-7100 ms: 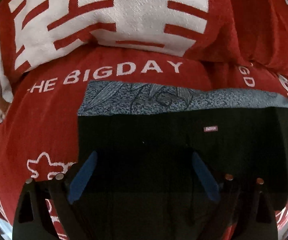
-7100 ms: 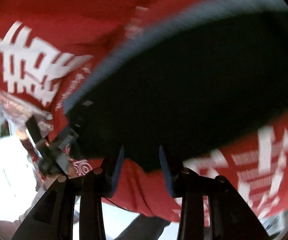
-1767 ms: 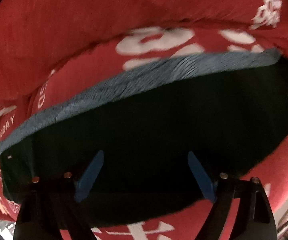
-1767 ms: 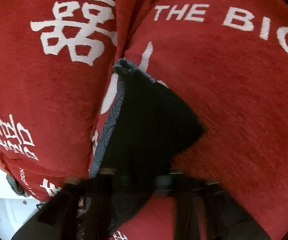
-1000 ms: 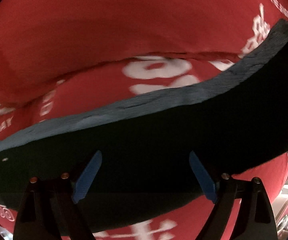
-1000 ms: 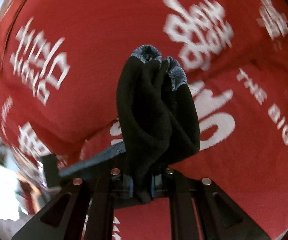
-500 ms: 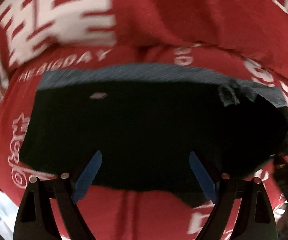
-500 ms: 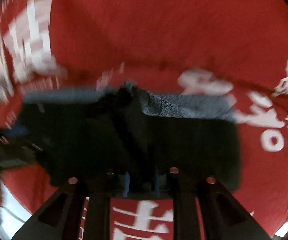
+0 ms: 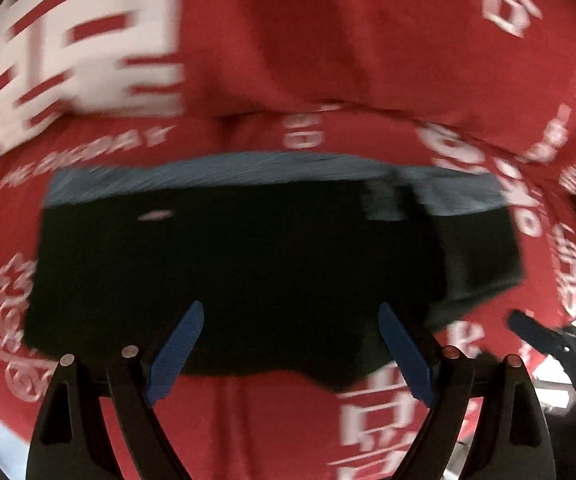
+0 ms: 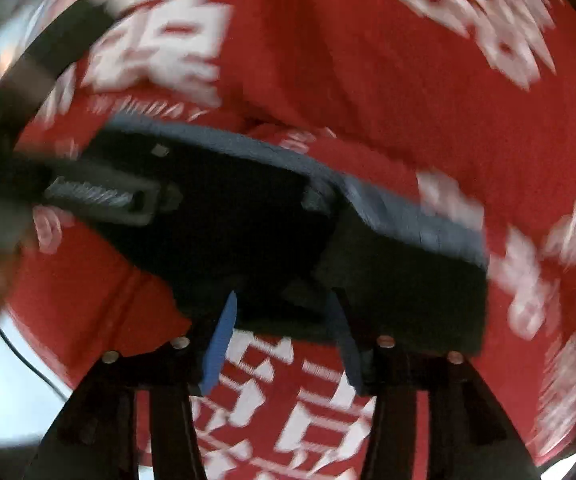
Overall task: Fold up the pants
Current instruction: 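Lift the folded trousers with both grippers and fold them over again, then lower the folded trousers onto the cushion and open both grippers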
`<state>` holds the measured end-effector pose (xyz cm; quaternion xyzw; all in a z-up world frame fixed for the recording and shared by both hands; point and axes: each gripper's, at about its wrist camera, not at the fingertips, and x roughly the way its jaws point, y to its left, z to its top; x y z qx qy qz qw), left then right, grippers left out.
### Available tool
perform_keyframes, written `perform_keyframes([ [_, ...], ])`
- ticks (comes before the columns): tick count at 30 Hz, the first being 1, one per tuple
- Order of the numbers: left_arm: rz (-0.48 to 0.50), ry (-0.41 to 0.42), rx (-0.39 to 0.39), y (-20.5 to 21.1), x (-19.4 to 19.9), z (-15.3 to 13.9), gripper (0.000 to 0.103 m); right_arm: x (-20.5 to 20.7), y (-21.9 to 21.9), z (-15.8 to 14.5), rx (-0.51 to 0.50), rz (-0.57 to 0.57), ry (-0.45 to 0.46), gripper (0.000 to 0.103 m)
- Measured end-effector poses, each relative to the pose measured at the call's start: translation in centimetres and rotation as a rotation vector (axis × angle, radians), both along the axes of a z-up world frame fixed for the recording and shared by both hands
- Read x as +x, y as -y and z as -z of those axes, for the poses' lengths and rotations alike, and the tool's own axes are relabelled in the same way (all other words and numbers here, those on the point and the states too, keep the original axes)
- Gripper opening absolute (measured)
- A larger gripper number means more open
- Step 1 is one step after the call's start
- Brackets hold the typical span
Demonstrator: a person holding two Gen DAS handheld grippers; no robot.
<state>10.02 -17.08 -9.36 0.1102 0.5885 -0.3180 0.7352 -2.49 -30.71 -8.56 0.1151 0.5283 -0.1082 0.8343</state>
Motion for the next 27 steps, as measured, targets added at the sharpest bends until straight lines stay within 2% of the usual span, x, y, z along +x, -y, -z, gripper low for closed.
perform_keyframes([
  [2,0.051,-0.021,-0.026,2.3,-0.7,-0.2,0.09,-2.0,6.3,1.3,0.269,0.218,0.03,0.055],
  [5,0.108,-0.043,-0.034,6.1,-1.9,0.6,0.09,-5.4,12.5,4.6,0.605,0.454,0.109,0.055],
  [7,0.119,-0.064,-0.028,8.2,-2.4,1.5,0.089,-6.6,15.0,6.8,0.729,0.549,0.13,0.055],
  [9,0.113,-0.102,-0.018,9.7,-2.5,2.7,0.07,-7.1,16.1,8.1,0.787,0.594,0.145,0.055],
  [11,0.111,-0.122,0.012,10.8,-2.2,4.1,0.058,-7.3,16.9,9.0,0.86,0.611,0.202,0.057],
  [12,0.114,-0.129,0.025,11.2,-2.3,4.8,0.053,-7.2,17.0,9.3,0.878,0.621,0.217,0.057],
  [13,0.112,-0.128,0.039,11.4,-2.3,5.2,0.053,-7.1,17.1,9.8,0.888,0.635,0.209,0.057],
  [14,0.108,-0.127,0.055,11.4,-2.4,5.6,0.053,-7.0,17.2,10.5,0.898,0.656,0.19,0.052],
  [15,0.101,-0.125,0.063,11.4,-2.5,5.8,0.053,-7.0,17.3,10.9,0.903,0.677,0.175,0.024],
  [16,0.094,-0.122,0.072,11.3,-2.7,5.7,0.053,-6.9,17.4,11.5,0.924,0.69,0.154,0.005],
  [18,0.089,-0.1,0.081,10.8,-3.2,4.9,0.053,-7.0,16.6,10.8,0.934,0.694,0.166,0.004],
  [19,0.083,-0.052,0.089,10.3,-3.6,4.1,0.053,-7.0,16.1,10.2,0.924,0.678,0.168,0.004],
  [20,0.082,-0.023,0.108,10.0,-3.8,3.9,0.06,-6.9,15.8,9.6,0.904,0.651,0.161,0.004],
  [21,0.081,-0.011,0.129,9.7,-3.8,4.0,0.074,-6.7,15.6,9.4,0.893,0.634,0.148,0.004],
  [22,0.071,-0.008,0.149,9.3,-3.9,4.2,0.076,-6.5,15.5,9.5,0.881,0.622,0.126,0.004],
  [25,0.033,-0.06,0.163,7.9,-3.7,4.8,0.076,-5.5,15.2,10.5,0.828,0.593,0.054,0.004],
  [27,0.022,-0.052,0.178,7.0,-3.8,4.4,0.076,-4.7,14.9,9.7,0.77,0.546,0.028,0.007],
])
